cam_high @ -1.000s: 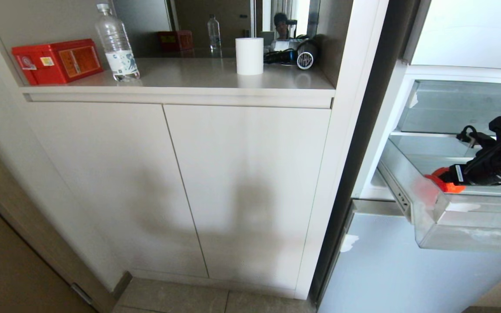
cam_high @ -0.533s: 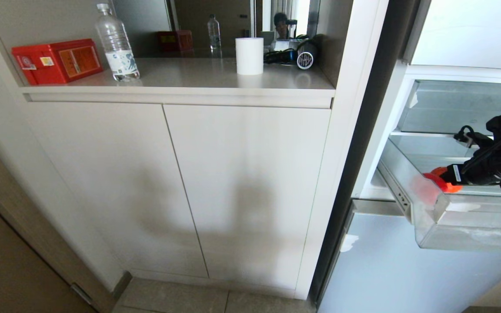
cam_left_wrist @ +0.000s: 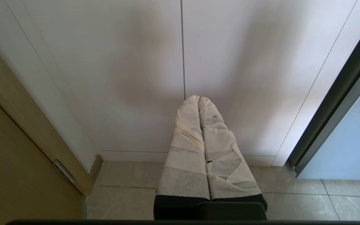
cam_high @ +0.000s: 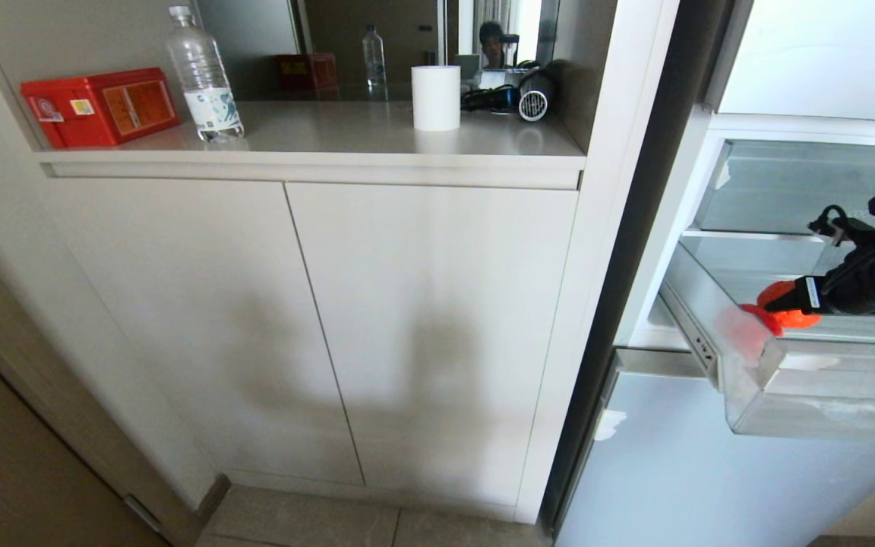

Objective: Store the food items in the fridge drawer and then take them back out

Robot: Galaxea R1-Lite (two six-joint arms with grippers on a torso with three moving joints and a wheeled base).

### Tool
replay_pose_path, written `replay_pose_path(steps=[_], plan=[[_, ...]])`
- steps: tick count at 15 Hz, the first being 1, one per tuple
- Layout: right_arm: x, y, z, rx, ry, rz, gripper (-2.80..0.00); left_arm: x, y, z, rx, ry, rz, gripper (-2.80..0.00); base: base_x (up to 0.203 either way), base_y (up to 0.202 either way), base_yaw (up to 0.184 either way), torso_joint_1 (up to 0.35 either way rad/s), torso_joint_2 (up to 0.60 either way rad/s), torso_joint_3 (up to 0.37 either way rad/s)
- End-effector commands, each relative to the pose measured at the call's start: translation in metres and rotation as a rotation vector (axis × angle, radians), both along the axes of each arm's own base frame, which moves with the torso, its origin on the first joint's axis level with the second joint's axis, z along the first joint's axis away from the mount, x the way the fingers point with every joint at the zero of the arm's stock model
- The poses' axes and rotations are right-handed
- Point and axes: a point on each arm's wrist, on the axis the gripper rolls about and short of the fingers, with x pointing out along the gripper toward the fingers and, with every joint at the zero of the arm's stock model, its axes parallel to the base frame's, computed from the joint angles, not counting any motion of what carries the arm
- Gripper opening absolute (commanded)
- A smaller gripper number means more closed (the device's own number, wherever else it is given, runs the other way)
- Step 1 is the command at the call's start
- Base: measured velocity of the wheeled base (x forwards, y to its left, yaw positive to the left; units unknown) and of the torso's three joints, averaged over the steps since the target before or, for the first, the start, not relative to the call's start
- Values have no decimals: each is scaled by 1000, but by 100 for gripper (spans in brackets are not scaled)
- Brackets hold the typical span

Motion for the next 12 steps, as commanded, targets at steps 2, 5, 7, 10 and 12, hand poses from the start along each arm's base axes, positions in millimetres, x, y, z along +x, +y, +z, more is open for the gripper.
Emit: replay_pose_path(steps=[2, 5, 7, 10, 12], plan=[[-36, 9, 39, -15, -69, -2, -280, 0, 0, 0, 0, 0, 1, -280, 0, 0, 0, 0, 0, 0], [-69, 17, 57, -19, -91, -15, -280, 0, 0, 0, 0, 0, 1, -280, 0, 0, 0, 0, 0, 0], [-96, 24, 68, -20, -109, -29, -280, 0, 0, 0, 0, 0, 1, -280, 0, 0, 0, 0, 0, 0], [-137, 36, 80, -4, -142, -60, -280, 0, 0, 0, 0, 0, 1, -280, 0, 0, 0, 0, 0, 0], [-166, 45, 91, -3, -184, -88, -280, 0, 0, 0, 0, 0, 1, -280, 0, 0, 0, 0, 0, 0]])
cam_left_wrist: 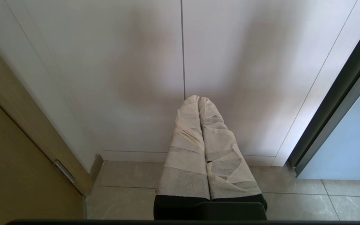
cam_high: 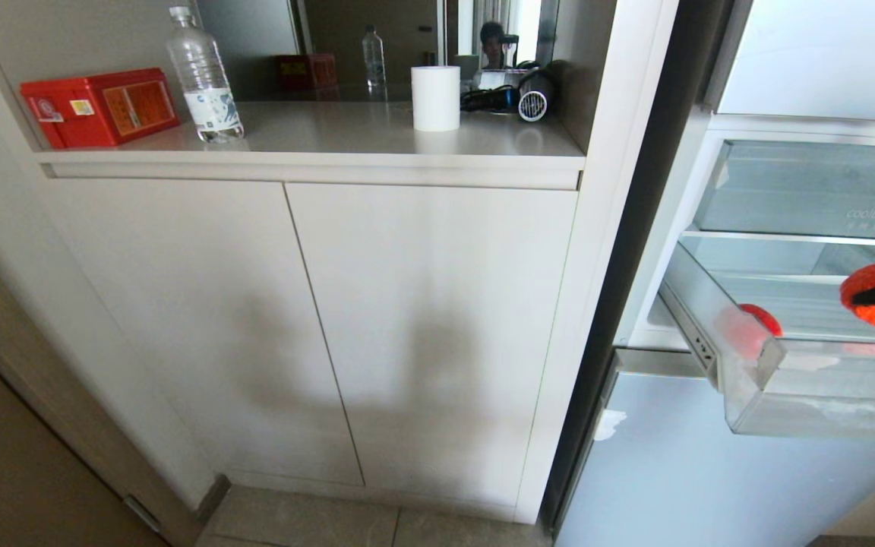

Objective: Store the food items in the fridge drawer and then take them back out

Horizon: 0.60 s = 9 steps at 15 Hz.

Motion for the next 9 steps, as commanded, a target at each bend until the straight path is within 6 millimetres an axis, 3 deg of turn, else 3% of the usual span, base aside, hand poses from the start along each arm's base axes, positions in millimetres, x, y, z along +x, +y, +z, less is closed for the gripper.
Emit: replay_pose_path(steps=[1, 5, 9], plan=[[-45, 17, 24, -34, -88, -24, -280, 0, 0, 0, 0, -1, 1, -280, 0, 0, 0, 0, 0, 0], [-124, 56, 38, -91, -215, -48, -280, 0, 0, 0, 0, 0, 1, -280, 0, 0, 0, 0, 0, 0], [-205, 100, 15, -154, -339, -57, -280, 0, 0, 0, 0, 0, 1, -280, 0, 0, 0, 0, 0, 0]])
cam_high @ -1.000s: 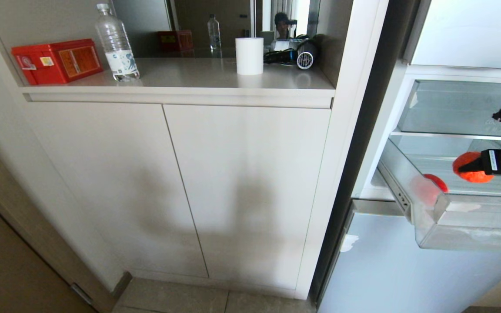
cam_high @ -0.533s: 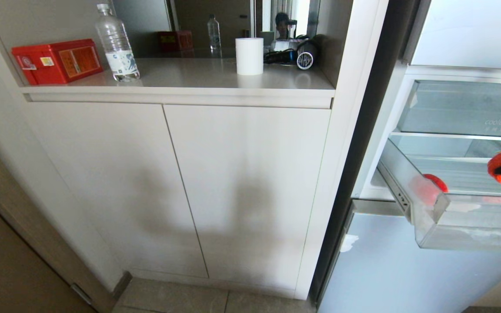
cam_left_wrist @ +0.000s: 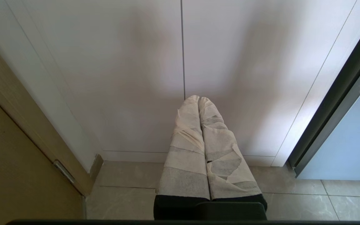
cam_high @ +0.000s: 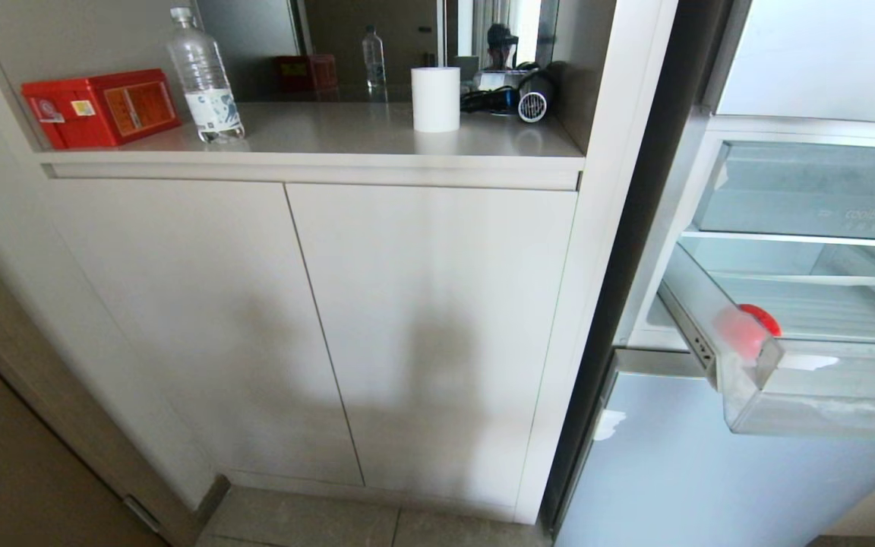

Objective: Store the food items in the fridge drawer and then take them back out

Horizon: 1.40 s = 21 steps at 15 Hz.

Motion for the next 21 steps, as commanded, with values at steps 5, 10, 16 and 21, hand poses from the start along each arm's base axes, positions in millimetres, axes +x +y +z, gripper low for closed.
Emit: replay_pose_path(steps=[5, 10, 16, 21], plan=[[-83, 46, -75, -33, -73, -1, -280, 0, 0, 0, 0, 1, 1, -280, 0, 0, 0, 0, 0, 0], [-98, 52, -104, -7, -81, 94, -280, 0, 0, 0, 0, 1, 1, -280, 0, 0, 0, 0, 0, 0], [-118, 43, -175, -70, -102, 211, -280, 0, 0, 0, 0, 1, 1, -280, 0, 0, 0, 0, 0, 0], [-125, 45, -207, -110, -200, 310, -280, 0, 0, 0, 0, 1, 1, -280, 0, 0, 0, 0, 0, 0]])
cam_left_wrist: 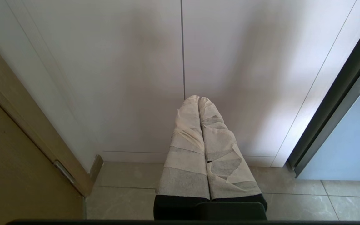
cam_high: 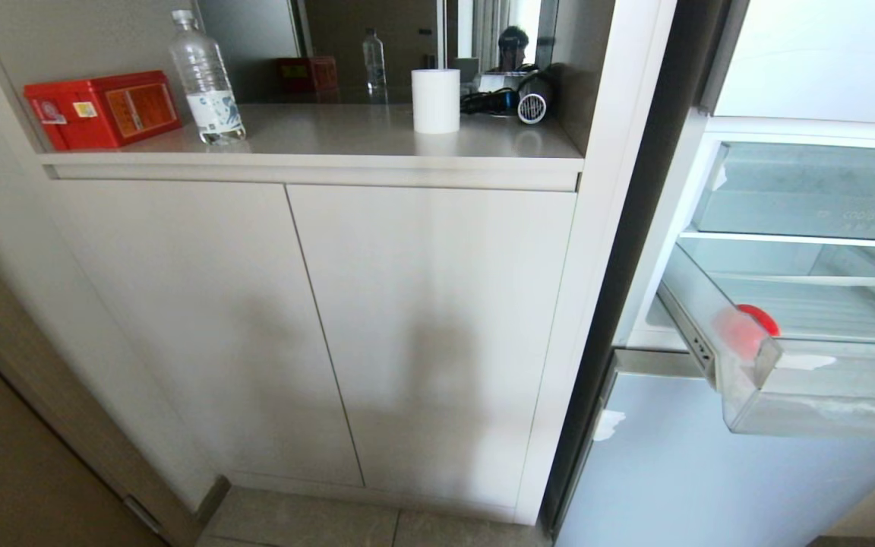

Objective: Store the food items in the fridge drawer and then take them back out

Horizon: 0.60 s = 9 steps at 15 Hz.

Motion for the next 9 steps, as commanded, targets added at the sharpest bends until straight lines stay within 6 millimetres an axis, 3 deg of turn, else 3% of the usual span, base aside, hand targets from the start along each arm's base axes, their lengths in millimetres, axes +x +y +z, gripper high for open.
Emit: replay_pose_path(steps=[1, 4, 9], plan=[[0, 0, -6, -1, -67, 6, -280, 0, 0, 0, 0, 1, 1, -280, 0, 0, 0, 0, 0, 0], [8, 0, 0, 7, -262, -1, -280, 0, 0, 0, 0, 1, 1, -280, 0, 0, 0, 0, 0, 0], [9, 0, -9, 19, -197, -23, -280, 0, 0, 0, 0, 1, 1, -280, 0, 0, 0, 0, 0, 0]])
